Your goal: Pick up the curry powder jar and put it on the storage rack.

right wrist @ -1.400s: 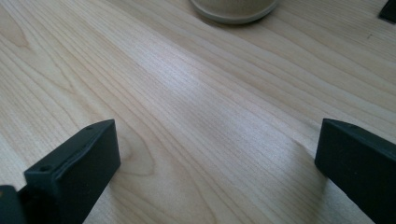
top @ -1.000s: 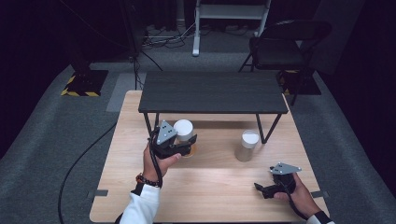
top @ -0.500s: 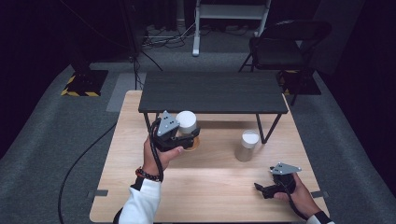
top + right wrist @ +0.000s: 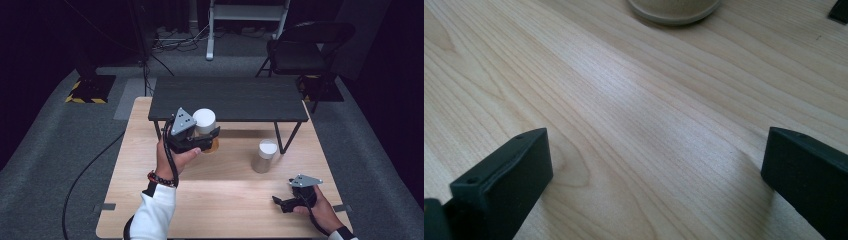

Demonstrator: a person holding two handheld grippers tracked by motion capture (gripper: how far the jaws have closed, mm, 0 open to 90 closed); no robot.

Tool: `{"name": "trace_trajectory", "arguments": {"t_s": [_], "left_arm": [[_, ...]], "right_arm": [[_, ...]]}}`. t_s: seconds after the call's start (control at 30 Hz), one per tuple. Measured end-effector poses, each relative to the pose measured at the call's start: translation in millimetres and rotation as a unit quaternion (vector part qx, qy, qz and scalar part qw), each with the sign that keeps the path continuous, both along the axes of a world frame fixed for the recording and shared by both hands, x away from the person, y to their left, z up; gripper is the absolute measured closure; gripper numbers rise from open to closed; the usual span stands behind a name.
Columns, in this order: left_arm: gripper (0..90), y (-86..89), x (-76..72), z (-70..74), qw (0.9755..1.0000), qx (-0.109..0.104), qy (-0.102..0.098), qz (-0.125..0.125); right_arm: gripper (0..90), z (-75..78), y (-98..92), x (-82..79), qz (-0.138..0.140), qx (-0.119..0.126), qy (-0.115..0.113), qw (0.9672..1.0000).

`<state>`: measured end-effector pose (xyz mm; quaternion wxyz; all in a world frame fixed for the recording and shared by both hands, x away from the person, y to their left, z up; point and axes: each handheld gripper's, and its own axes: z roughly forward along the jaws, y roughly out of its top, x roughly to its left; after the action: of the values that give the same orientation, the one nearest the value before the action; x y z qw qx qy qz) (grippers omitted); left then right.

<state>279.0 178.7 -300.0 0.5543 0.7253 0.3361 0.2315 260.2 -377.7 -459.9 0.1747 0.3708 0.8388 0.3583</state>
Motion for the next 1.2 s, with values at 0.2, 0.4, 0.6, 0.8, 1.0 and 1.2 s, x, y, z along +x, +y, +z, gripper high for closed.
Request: {"name": "trace_trajectory", "arguments": {"t_s": [0.2, 0.4, 0.6, 0.8, 1.0, 1.2], "left_arm": [[35.2, -5.7, 7.4, 16.1, 1.0, 0.002, -0.008, -0.005], [35.3, -11.9, 15.2, 29.0, 0.9998, 0.008, -0.016, -0.008], [35.2, -17.7, 25.6, 40.1, 0.9996, 0.017, -0.023, -0.002], [35.2, -21.1, 34.7, 45.5, 0.9994, 0.019, -0.027, 0.006], [35.2, -26.2, 49.2, 47.2, 0.9995, 0.02, -0.023, 0.012], [35.3, -32.9, 61.8, 49.3, 0.999, 0.028, -0.024, 0.023]], "right_arm": [[0.0, 0.0, 0.0, 0.0, 0.0, 0.0, 0.0, 1.0], [0.0, -0.1, -0.4, -0.1, 0.001, 0.0, 0.0, 1.0], [0.0, -0.1, -1.4, -0.4, 0.004, 0.0, -0.001, 1.0], [0.0, -0.1, -1.5, -0.4, 0.004, 0.0, -0.001, 1.0], [0.0, -0.2, -1.8, 0.1, 0.005, 0.0, -0.001, 1.0], [0.0, -0.1, -2.7, 0.4, 0.007, 0.0, 0.0, 1.0]]}}
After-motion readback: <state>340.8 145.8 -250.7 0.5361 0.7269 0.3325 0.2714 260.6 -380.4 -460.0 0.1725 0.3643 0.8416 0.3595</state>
